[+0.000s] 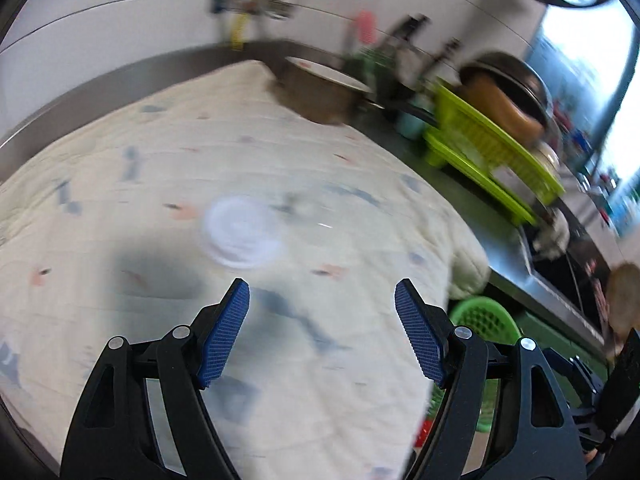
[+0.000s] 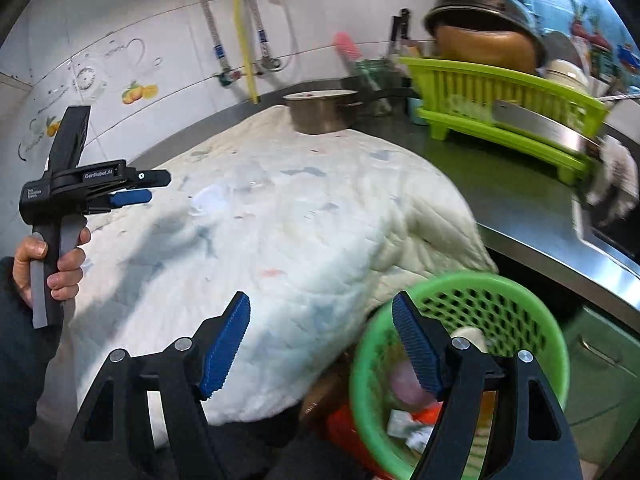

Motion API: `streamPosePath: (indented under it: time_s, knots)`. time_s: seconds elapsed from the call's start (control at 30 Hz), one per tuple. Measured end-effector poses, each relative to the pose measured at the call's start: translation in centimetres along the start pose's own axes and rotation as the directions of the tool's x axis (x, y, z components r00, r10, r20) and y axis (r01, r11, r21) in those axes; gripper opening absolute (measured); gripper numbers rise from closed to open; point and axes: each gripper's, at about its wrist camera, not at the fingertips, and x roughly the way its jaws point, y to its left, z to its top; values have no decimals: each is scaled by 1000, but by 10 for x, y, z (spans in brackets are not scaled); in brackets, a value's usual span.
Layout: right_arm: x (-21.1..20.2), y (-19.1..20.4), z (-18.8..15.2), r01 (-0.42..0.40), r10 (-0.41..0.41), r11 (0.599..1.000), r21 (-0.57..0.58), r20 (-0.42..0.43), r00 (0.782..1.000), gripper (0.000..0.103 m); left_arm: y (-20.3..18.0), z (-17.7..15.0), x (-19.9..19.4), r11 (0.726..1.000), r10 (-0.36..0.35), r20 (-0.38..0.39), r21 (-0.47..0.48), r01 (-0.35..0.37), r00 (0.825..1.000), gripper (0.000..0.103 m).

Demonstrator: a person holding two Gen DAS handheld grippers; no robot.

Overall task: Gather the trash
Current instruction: 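Move both grippers back over the mat toward the white lid and clear cup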

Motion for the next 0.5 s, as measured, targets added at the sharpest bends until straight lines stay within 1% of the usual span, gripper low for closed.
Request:
streamPosePath:
  time_s: [0.07,0.17,0.37,0.5]
  knots:
    - [16,12,12,-14,14,1000,-18,-4,1000,71,25,5,-7,999,27,14,-33,-26,1000,75]
    - [39,29,27,-35,35,998,-45,-12,999,71,51,8,-16,997,52,29,-64,-50,998,75]
    - [89,62,60,-56,53,994,-99,-35,998,71,94,9,-26,991,83,43,-111,-78,996,75]
    - [122,78,79,-78,72,991,-107,-57,996,71,115,8,-30,986,98,46,-140,-91,994,75]
